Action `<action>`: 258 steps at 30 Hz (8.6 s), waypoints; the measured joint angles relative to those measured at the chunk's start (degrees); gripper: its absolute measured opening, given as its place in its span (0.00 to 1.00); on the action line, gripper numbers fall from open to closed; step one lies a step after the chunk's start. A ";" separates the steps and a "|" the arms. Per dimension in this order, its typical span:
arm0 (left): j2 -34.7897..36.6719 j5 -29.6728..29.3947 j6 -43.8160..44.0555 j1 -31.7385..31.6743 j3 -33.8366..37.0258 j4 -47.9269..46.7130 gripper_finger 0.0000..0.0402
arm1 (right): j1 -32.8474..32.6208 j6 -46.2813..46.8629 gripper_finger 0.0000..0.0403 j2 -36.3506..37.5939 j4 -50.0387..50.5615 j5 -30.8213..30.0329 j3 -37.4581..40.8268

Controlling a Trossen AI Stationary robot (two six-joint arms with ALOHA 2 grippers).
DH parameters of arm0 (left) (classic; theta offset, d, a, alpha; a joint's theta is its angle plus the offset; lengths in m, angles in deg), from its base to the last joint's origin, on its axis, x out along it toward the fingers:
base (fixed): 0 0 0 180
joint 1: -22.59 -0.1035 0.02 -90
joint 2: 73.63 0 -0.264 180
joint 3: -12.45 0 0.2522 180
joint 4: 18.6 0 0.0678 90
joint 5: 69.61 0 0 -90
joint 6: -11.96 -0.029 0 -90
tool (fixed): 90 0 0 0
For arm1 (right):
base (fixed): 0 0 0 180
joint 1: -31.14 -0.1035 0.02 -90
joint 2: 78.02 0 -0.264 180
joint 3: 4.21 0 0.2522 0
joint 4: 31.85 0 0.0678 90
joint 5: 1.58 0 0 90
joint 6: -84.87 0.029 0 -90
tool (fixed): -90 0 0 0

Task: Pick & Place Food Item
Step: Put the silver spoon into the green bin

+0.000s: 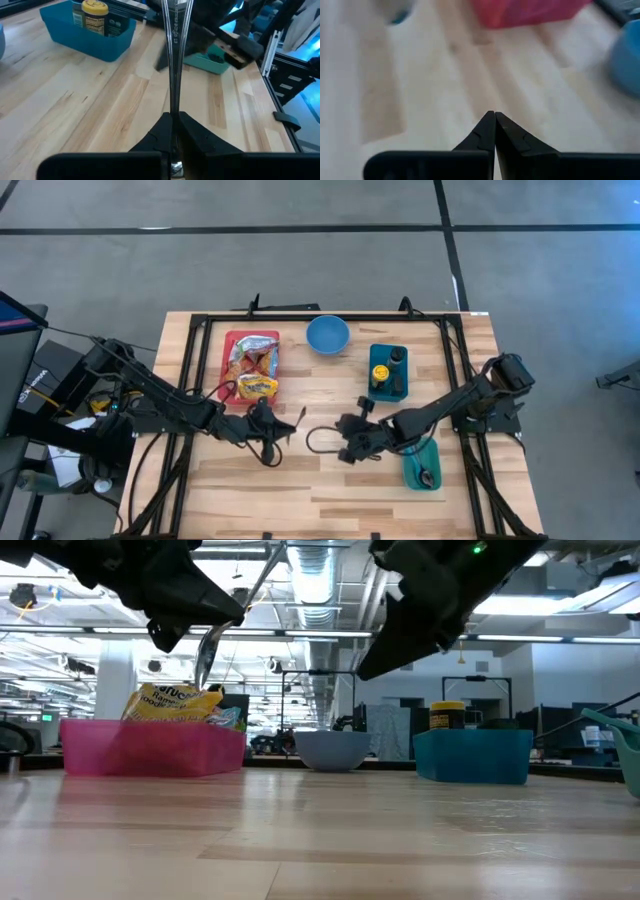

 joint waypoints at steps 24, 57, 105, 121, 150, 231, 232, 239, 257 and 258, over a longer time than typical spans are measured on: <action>0.00 0.45 -0.35 -0.02 0.01 0.31 0.02 | -2.27 -14.25 0.00 -0.09 -31.76 15.97 7.09; -0.33 0.45 -2.26 -4.09 -0.01 8.56 0.01 | 8.90 -6.14 0.00 1.50 -75.93 22.91 24.89; -15.93 5.31 -2.23 -6.34 -0.03 34.69 0.02 | 8.99 -5.97 0.32 1.05 -71.76 24.49 21.66; -15.93 5.72 -2.10 -6.97 -1.47 34.03 0.01 | 9.06 -5.99 0.31 1.05 -71.95 24.49 21.66; -17.20 6.96 -2.01 -7.34 -3.05 33.12 0.02 | 9.08 -4.98 0.22 1.05 -72.21 23.33 21.64; -4.81 11.86 0.09 -7.23 -2.87 10.85 0.45 | 9.06 -4.17 0.03 1.05 -65.89 22.92 19.39; -3.84 11.86 0.23 -7.23 -2.87 9.29 0.44 | 9.06 -4.15 0.03 1.05 -65.88 22.92 19.39; 0.09 11.77 -0.02 -6.87 -2.87 4.36 0.41 | 9.06 -4.04 0.04 1.05 -65.85 22.92 19.39; 0.17 11.65 -0.33 -6.91 -2.87 5.16 0.38 | 8.99 -4.04 0.04 1.05 -64.25 22.92 19.39; 0.17 11.65 -0.32 -6.91 -2.87 5.16 0.38 | 8.99 -4.04 0.04 1.05 -64.06 22.92 19.39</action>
